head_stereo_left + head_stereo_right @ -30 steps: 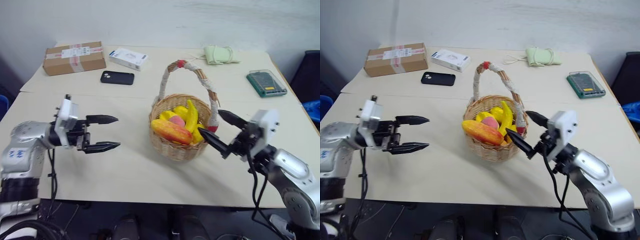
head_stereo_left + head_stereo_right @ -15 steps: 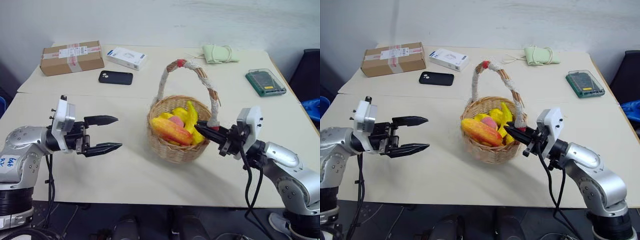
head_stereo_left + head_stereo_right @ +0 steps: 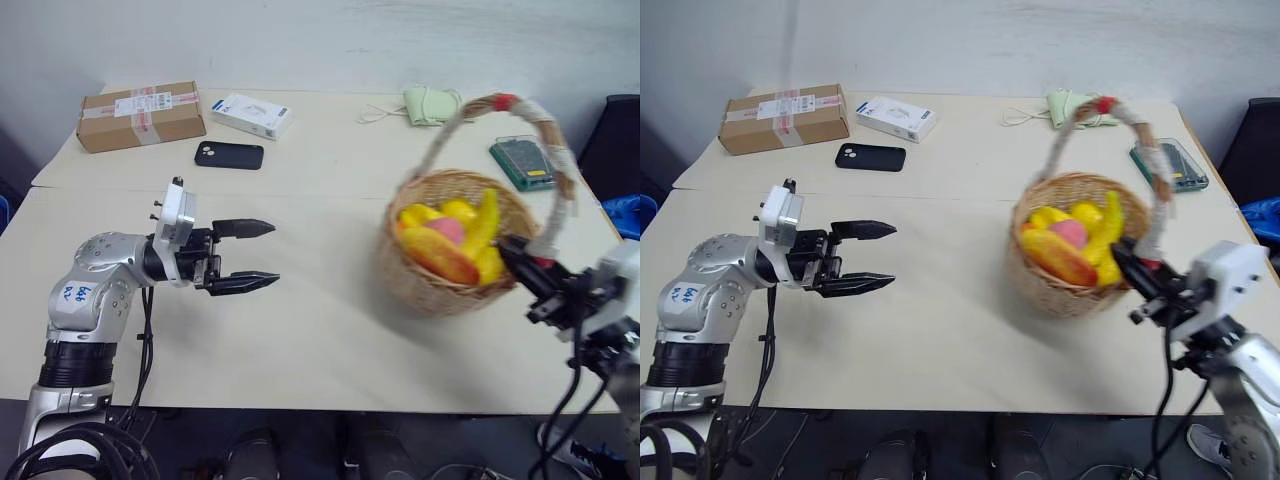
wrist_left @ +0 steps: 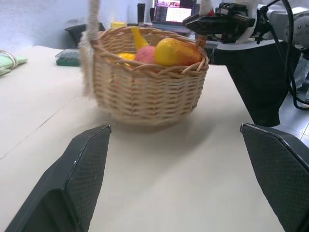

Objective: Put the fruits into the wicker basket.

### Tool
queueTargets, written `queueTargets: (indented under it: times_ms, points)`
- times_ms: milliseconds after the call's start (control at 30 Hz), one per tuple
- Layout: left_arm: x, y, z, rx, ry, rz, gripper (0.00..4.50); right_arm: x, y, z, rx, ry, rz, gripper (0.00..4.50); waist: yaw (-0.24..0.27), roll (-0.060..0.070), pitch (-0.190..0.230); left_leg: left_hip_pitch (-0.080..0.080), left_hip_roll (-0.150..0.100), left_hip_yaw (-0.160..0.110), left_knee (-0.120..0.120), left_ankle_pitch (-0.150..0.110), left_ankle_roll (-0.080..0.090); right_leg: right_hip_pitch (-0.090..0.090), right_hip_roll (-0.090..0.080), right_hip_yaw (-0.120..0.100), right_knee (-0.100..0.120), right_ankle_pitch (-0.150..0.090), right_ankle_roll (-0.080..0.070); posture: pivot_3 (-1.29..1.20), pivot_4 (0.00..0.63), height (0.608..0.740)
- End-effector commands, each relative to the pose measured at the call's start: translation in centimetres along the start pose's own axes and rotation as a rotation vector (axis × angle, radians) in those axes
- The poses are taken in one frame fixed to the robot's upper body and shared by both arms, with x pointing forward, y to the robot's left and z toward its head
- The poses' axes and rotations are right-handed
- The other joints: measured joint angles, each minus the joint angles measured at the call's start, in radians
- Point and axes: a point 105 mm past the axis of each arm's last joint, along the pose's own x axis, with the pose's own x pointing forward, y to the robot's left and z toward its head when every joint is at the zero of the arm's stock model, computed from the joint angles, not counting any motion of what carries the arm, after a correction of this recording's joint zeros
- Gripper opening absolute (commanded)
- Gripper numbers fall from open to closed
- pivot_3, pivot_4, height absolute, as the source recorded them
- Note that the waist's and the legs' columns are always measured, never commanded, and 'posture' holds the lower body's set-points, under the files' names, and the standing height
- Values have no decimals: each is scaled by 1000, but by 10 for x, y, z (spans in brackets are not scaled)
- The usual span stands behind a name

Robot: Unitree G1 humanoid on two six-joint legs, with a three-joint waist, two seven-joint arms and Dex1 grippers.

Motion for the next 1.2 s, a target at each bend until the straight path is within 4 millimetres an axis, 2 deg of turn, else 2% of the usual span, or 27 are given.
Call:
queueTargets:
  times_ms: [33,133,333,500,667,733,767,867,933,1000,1067,1133,1200]
  points:
    - [7,0,5,25,-12,-34,4500,-22,-31,-1,-102,18,-47,191,-2,0,0,0,0,0,0,0,0,0,0,0,0,0,0,0,150,740]
    - [15,1,3,20,-31,-41,4500,-35,-64,-15,-91,32,-139,191,-4,0,0,3,-2,0,0,0,2,2,1,0,0,1,1,0,150,740]
    - [19,0,1,31,-41,-42,4500,-42,-99,-36,-10,45,-175,191,-8,3,1,3,-3,1,0,2,4,2,0,4,0,3,4,0,150,740]
    - [15,2,0,36,-33,-18,4500,-40,-106,-40,3,49,-159,1848,-5,3,1,3,-3,0,0,3,4,3,-1,4,0,4,4,0,150,740]
    - [0,6,-6,-3,4,30,4500,-50,-89,-33,-45,110,-82,3565,-2,5,1,3,-3,0,-1,3,3,3,-2,4,-1,4,4,0,150,740]
    - [-10,10,-13,1,38,65,4500,-59,-90,-23,-87,125,-85,4322,-2,5,1,3,-2,0,-2,4,2,3,-1,3,-1,4,4,0,150,740]
    - [-14,12,-17,9,57,80,4500,-61,-92,-19,-104,128,-89,4454,-2,6,1,3,-3,0,-2,4,2,3,-2,3,-1,4,4,0,150,740]
    - [-30,23,-31,85,86,189,4500,-73,-88,-6,-132,150,-43,4454,-3,8,1,4,-4,2,-2,3,4,3,-3,5,-2,5,5,0,150,740]
    - [-39,24,-41,117,109,228,4500,-82,-86,-2,-167,178,-26,4454,-2,7,1,5,-4,1,-3,3,5,4,-3,5,-3,5,5,0,150,740]
    - [-49,17,-55,115,156,241,4500,-98,-70,-13,-243,293,86,4454,0,6,1,4,-3,1,-4,2,6,3,-2,4,-4,5,5,0,150,740]
    - [-63,11,-65,112,199,264,4500,-110,-50,-25,-247,376,201,4454,0,6,1,4,-3,1,-8,2,7,4,-2,4,-6,5,5,0,150,740]
    - [-77,7,-68,118,224,309,4500,-111,-27,-40,-226,406,311,4454,-2,6,1,4,-3,0,-9,2,6,3,-2,3,-7,5,5,0,150,740]
    - [-83,3,-69,116,237,327,4500,-107,-3,-53,-203,403,409,4454,-6,4,0,4,0,1,-9,1,6,3,-2,3,-8,5,4,0,150,740]
